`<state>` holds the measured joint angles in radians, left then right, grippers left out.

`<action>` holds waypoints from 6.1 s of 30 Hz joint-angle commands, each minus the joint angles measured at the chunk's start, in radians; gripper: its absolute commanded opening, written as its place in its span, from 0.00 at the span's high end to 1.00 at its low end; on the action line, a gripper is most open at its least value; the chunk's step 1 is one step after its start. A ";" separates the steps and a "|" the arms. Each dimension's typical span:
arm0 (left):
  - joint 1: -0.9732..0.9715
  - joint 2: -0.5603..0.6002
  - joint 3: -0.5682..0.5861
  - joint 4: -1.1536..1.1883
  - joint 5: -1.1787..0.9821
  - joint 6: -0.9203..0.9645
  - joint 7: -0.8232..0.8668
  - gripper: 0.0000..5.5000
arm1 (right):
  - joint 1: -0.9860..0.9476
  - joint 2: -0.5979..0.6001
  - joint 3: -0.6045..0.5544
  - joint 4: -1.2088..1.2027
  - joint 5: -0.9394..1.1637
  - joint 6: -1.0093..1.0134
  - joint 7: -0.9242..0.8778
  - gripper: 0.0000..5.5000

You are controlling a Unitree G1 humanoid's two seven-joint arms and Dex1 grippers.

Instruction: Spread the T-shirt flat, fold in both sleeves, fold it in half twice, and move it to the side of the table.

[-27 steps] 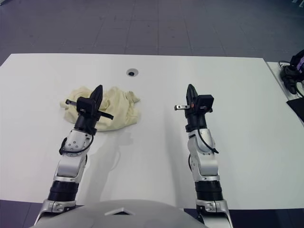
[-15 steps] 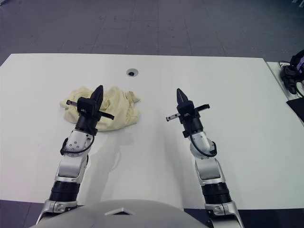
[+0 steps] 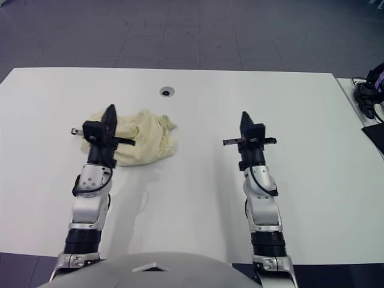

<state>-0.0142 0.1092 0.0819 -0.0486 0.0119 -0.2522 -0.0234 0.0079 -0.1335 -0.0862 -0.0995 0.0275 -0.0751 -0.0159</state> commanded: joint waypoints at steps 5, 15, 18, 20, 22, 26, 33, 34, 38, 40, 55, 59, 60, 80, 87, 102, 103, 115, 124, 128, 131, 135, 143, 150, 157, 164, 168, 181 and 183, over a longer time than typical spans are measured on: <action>-0.025 0.038 0.061 0.064 -0.043 -0.041 -0.017 1.00 | -0.007 -0.044 -0.082 0.040 -0.032 -0.002 -0.025 1.00; -0.008 -0.027 0.055 0.034 -0.120 -0.014 -0.024 1.00 | 0.013 -0.069 -0.041 0.070 -0.075 -0.108 0.023 1.00; -0.011 -0.022 0.054 0.033 -0.115 -0.013 -0.028 0.95 | 0.012 -0.065 -0.039 0.073 -0.064 -0.107 0.031 0.95; -0.011 -0.020 0.050 0.037 -0.111 -0.024 -0.035 0.99 | 0.012 -0.065 -0.031 0.074 -0.061 -0.120 0.044 1.00; -0.011 -0.022 0.045 0.035 -0.108 -0.026 -0.037 1.00 | 0.013 -0.060 -0.030 0.074 -0.063 -0.122 0.044 1.00; -0.010 -0.012 0.045 0.039 -0.091 -0.021 -0.032 1.00 | 0.014 -0.052 -0.029 0.074 -0.058 -0.114 0.050 1.00; -0.075 0.204 0.064 0.189 0.132 0.038 -0.018 0.83 | 0.001 -0.055 0.011 -0.014 -0.016 0.127 0.117 0.82; -0.103 0.234 0.051 0.250 0.160 0.051 -0.023 0.79 | -0.004 -0.057 0.021 -0.031 -0.008 0.167 0.132 0.77; -0.186 0.296 -0.055 0.446 0.204 0.062 -0.158 0.67 | -0.039 -0.098 0.057 -0.134 0.048 0.309 0.235 0.66; -0.193 0.316 -0.118 0.477 0.214 0.044 -0.255 0.63 | -0.077 -0.140 0.050 -0.186 0.110 0.417 0.307 0.62; 0.031 0.392 -0.387 0.030 0.090 0.039 -0.701 0.20 | -0.267 -0.605 0.240 -0.370 0.318 0.822 0.900 0.19; -0.008 0.389 -0.387 0.026 0.113 0.068 -0.684 0.08 | -0.245 -0.664 0.289 -0.413 0.356 0.855 0.985 0.14; -0.012 0.388 -0.387 0.023 0.114 0.068 -0.682 0.05 | -0.247 -0.660 0.305 -0.411 0.356 0.857 0.989 0.13; 0.010 0.400 -0.372 -0.009 0.109 0.060 -0.658 0.02 | -0.340 -0.622 0.506 -0.243 0.229 0.752 1.108 0.73; 0.052 0.445 -0.268 -0.065 0.073 0.117 -0.648 0.02 | -0.319 -0.709 0.457 -0.408 0.297 0.792 1.176 0.94; 0.028 0.429 -0.251 -0.103 0.030 0.143 -0.651 0.02 | -0.389 -0.584 0.472 -0.233 0.228 0.738 1.047 0.77; 0.027 0.426 -0.255 -0.104 0.031 0.144 -0.650 0.02 | -0.398 -0.575 0.484 -0.210 0.216 0.730 1.049 0.75; 0.027 0.416 -0.283 -0.101 0.043 0.141 -0.649 0.02 | -0.465 -0.535 0.603 -0.041 0.132 0.692 1.140 0.63; 0.031 0.430 -0.274 -0.083 0.045 0.132 -0.648 0.02 | -0.466 -0.563 0.607 -0.087 0.089 0.667 1.167 0.93; 0.005 0.429 -0.224 -0.072 0.014 0.149 -0.630 0.02 | -0.508 -0.581 0.585 -0.049 -0.005 0.553 1.117 0.99; -0.061 0.392 -0.141 -0.063 -0.071 0.204 -0.593 0.02 | -0.550 -0.580 0.538 0.008 -0.086 0.439 1.025 0.99; -0.140 0.368 -0.062 -0.037 -0.161 0.263 -0.566 0.02 | -0.611 -0.563 0.451 0.113 -0.192 0.260 0.834 0.99; -0.115 0.365 -0.047 -0.022 -0.173 0.258 -0.560 0.02 | -0.395 -0.589 0.373 -0.148 -0.168 -0.044 0.739 0.99; -0.116 0.447 -0.130 -0.036 -0.169 0.181 -0.763 0.02 | 0.002 -0.721 0.367 -0.131 -0.221 -0.175 0.763 0.99; -0.313 0.475 -0.242 0.175 -0.058 -0.018 -0.897 0.02 | -0.034 -0.610 0.261 -0.161 -0.126 -0.054 0.693 0.99; -0.486 0.458 -0.314 0.434 0.011 -0.183 -0.963 0.02 | -0.097 -0.492 0.183 -0.236 0.000 0.157 0.636 0.99; -0.520 0.451 -0.343 0.511 0.002 -0.226 -1.024 0.02 | -0.168 -0.423 0.155 -0.243 0.043 0.311 0.580 0.99; -0.621 0.327 -0.361 0.727 0.075 -0.223 -0.916 0.02 | -0.287 -0.379 0.161 -0.213 0.061 0.401 0.581 0.99; -0.620 0.319 -0.364 0.738 0.085 -0.206 -0.914 0.08 | -0.293 -0.377 0.162 -0.213 0.062 0.402 0.584 1.00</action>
<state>-0.6185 0.4329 -0.2721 0.6714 0.0775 -0.4823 -0.9403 -0.2656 -0.5084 0.0747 -0.3071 0.0845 0.3164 0.5581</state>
